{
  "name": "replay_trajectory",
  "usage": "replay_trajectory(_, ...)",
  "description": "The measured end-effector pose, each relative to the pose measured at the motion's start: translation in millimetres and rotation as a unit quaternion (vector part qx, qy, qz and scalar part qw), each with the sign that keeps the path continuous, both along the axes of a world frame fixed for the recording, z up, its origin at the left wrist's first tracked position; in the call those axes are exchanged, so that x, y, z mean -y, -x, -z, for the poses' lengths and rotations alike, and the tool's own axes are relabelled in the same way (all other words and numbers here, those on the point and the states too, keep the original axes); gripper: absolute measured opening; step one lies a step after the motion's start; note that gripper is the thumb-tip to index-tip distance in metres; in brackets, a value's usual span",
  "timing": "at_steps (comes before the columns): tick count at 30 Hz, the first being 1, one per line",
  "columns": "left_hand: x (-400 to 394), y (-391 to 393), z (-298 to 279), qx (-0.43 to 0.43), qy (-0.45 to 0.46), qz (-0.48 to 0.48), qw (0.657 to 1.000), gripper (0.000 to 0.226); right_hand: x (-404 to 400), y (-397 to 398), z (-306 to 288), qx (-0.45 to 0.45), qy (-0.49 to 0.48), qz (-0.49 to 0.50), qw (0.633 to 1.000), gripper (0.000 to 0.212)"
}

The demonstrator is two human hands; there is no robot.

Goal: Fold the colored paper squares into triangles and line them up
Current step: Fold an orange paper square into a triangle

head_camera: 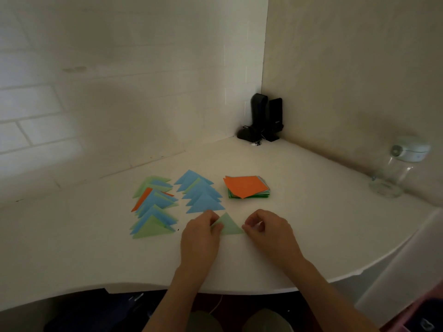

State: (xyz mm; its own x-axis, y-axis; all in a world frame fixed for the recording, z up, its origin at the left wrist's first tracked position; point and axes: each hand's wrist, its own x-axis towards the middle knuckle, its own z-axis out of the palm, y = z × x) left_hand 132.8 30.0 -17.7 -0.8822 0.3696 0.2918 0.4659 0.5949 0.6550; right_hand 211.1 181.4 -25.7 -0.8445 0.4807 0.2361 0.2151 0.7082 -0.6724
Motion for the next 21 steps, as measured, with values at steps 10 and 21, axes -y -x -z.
replay_trajectory(10,12,54,8,-0.04,-0.026,-0.056,0.997,0.016,-19,53,-12,-0.063,-0.12,0.061,0.989,0.024)
replay_trajectory(21,6,66,12,-0.069,-0.032,-0.065,0.995,0.026,-18,73,-6,-0.131,-0.174,0.084,0.972,0.006)
